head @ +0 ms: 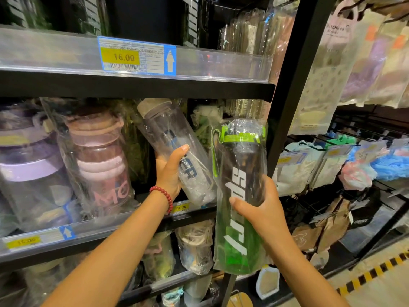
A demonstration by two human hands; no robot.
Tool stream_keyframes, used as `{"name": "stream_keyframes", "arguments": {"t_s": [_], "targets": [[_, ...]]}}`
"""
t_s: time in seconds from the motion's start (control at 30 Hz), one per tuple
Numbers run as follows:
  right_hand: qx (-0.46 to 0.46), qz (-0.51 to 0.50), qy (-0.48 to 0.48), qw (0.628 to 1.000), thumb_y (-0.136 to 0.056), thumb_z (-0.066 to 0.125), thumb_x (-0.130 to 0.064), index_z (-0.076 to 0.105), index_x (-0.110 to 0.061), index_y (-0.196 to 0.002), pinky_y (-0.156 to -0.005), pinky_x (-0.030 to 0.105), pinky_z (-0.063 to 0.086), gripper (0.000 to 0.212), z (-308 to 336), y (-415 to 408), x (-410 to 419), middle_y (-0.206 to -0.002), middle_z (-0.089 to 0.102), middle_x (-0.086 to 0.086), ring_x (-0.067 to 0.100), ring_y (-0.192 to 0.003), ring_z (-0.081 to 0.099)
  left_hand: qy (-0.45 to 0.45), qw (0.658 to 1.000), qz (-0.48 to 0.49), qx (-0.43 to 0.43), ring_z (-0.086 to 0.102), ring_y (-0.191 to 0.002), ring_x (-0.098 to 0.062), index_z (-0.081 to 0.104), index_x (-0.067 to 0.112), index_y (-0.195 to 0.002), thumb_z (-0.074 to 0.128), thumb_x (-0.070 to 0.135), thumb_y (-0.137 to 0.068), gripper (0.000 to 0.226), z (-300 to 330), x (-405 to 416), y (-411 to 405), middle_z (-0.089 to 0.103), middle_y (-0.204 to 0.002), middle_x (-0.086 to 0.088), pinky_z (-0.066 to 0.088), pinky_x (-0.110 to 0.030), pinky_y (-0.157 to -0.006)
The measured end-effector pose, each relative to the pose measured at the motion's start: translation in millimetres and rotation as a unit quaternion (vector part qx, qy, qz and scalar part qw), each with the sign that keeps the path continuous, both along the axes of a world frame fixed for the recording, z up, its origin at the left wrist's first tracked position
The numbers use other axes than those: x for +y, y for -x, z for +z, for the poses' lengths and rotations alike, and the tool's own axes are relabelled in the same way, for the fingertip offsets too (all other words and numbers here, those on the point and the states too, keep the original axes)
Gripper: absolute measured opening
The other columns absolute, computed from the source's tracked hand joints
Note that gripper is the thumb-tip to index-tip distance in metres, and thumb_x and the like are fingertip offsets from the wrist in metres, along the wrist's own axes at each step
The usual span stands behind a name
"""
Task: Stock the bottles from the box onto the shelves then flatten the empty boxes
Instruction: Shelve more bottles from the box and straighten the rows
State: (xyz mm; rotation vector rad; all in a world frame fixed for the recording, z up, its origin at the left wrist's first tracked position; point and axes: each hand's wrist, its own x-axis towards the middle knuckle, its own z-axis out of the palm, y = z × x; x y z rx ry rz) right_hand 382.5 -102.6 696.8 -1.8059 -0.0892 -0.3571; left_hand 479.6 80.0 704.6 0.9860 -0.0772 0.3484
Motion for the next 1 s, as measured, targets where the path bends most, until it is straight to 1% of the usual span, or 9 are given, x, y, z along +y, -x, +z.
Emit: {"name": "stream_keyframes", "arguments": {"t_s": [0.07,0.13,0.23,0.33,0.47,0.6,0.77,0.9,1.0], "targets": [[0.003,0.001,-0.004,1.0,-0.072,0.08,-0.016,0.046,-0.034,-0.114,-0.064,0.007,0.047,0.058,-4,1,-1,-0.094,0.063,-0.021,-0.012,-0.083,0.061,-0.001,1.0,0.009,0.0,0.068,-0.074,-0.012,0.06,0.009,-0.103,0.077,0.031,-0.049,0.061,-1,-3,-2,0.067,-0.085,-0.001,0.057,-0.032,-0.069],[0.004,0.001,-0.007,1.0,-0.066,0.081,-0.024,0.046,-0.036,-0.113,-0.067,0.011,0.047,0.06,-5,1,0,-0.092,0.064,-0.023,-0.009,-0.084,0.062,-0.001,1.0,0.014,0.009,0.067,-0.077,-0.012,0.059,0.019,-0.098,0.077,0.025,-0.053,0.049,-1,-6,-2,0.066,-0.086,0.001,0.057,-0.034,-0.074],[0.005,0.006,-0.023,1.0,-0.062,0.078,-0.028,0.046,-0.038,-0.111,-0.067,0.012,0.048,0.059,-5,0,3,-0.091,0.064,-0.025,-0.008,-0.084,0.062,-0.006,1.0,0.015,0.013,0.066,-0.089,-0.02,0.06,0.014,-0.103,0.08,0.027,-0.056,0.052,-1,-8,-5,0.066,-0.094,-0.005,0.056,-0.04,-0.082],[-0.001,0.012,-0.025,1.0,-0.06,0.073,-0.029,0.046,-0.042,-0.104,-0.065,0.008,0.048,0.053,-6,-1,4,-0.089,0.064,-0.031,-0.008,-0.083,0.063,-0.009,0.999,0.034,0.03,0.064,-0.092,-0.021,0.062,0.014,-0.093,0.077,0.015,-0.07,0.028,0,-11,-8,0.066,-0.091,-0.004,0.051,-0.043,-0.09],[-0.01,0.013,-0.04,0.999,-0.061,0.073,-0.027,0.047,-0.037,-0.11,-0.066,0.007,0.048,0.057,-10,-2,5,-0.091,0.066,-0.026,-0.007,-0.084,0.063,-0.022,0.998,0.033,0.047,0.064,-0.1,-0.024,0.063,0.013,-0.092,0.076,0.027,-0.059,0.037,0,-10,-11,0.067,-0.093,-0.004,0.05,-0.043,-0.095],[-0.016,0.014,-0.049,0.999,-0.06,0.073,-0.027,0.047,-0.035,-0.113,-0.07,0.01,0.049,0.06,-12,-2,9,-0.099,0.065,-0.016,-0.005,-0.089,0.063,-0.034,0.996,0.036,0.068,0.065,-0.099,-0.023,0.065,0.014,-0.087,0.08,0.034,-0.053,0.042,-1,-11,-12,0.068,-0.09,-0.004,0.05,-0.044,-0.096],[-0.021,0.024,-0.062,0.998,-0.061,0.072,-0.024,0.047,-0.032,-0.115,-0.068,0.009,0.05,0.061,-15,1,9,-0.096,0.066,-0.021,-0.005,-0.089,0.064,-0.039,0.995,0.046,0.077,0.065,-0.094,-0.019,0.065,0.013,-0.085,0.079,0.028,-0.065,0.029,-2,-11,-13,0.068,-0.087,-0.002,0.049,-0.042,-0.096],[-0.023,0.024,-0.058,0.998,-0.061,0.072,-0.024,0.046,-0.038,-0.112,-0.07,0.01,0.05,0.058,-17,3,9,-0.097,0.064,-0.029,-0.005,-0.091,0.063,-0.04,0.995,0.045,0.076,0.065,-0.093,-0.018,0.065,0.011,-0.086,0.078,0.03,-0.06,0.034,-2,-11,-13,0.068,-0.086,-0.002,0.051,-0.036,-0.091],[-0.02,0.021,-0.063,0.998,-0.061,0.073,-0.025,0.046,-0.037,-0.114,-0.073,0.015,0.052,0.06,-21,2,10,-0.099,0.064,-0.026,-0.002,-0.093,0.064,-0.039,0.995,0.052,0.073,0.065,-0.088,-0.014,0.064,0.008,-0.09,0.08,0.022,-0.07,0.028,-1,-13,-12,0.067,-0.084,-0.001,0.05,-0.033,-0.088]]}}
